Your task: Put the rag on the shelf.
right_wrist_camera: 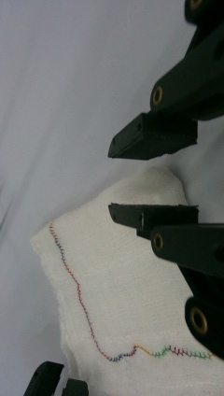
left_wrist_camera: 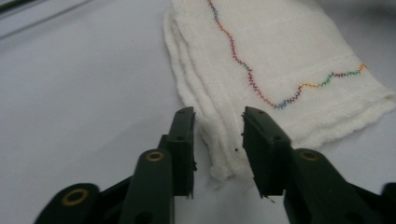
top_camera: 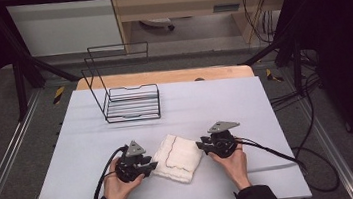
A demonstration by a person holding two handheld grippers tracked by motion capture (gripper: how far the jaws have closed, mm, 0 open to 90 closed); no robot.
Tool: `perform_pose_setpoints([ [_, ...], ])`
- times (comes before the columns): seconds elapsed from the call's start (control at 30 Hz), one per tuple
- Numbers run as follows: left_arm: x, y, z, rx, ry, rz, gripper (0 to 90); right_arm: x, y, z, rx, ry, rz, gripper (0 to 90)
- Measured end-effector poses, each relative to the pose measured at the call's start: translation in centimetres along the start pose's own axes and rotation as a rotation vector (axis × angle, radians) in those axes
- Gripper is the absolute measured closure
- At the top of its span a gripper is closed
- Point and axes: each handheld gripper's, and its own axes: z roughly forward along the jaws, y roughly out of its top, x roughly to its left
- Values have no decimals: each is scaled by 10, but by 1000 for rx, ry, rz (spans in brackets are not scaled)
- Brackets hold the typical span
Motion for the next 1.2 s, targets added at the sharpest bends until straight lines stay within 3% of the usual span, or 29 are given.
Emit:
perform_pose_setpoints([
  [0.1,7,5,-3,-4,-4,-11,509,-4,-1,-12,-40,-1,6,533],
  [0.27,16,14,-5,-12,-11,-30,356,-16,-9,-29,-83,-12,59,392],
  [0.4,22,26,-1,-19,-3,-44,195,-21,-18,-33,-81,-12,83,280],
  [0.47,24,35,3,-36,-18,-55,145,-22,-19,-34,-81,-10,82,220],
  [0.6,23,47,11,-45,-5,-45,92,-19,-21,-38,-81,3,77,148],
  [0.7,23,54,21,-26,18,-67,110,-18,-25,-41,-79,6,78,111],
  [0.8,24,58,29,-17,31,-59,120,-17,-29,-43,-66,-5,88,68],
  [0.97,25,66,48,-5,44,-74,212,-18,-31,-43,-66,-2,106,56],
  [1.07,28,70,60,11,79,-66,289,-17,-32,-41,-65,0,108,57],
  [1.2,30,72,69,25,72,-78,347,-17,-32,-40,-55,0,106,57],
])
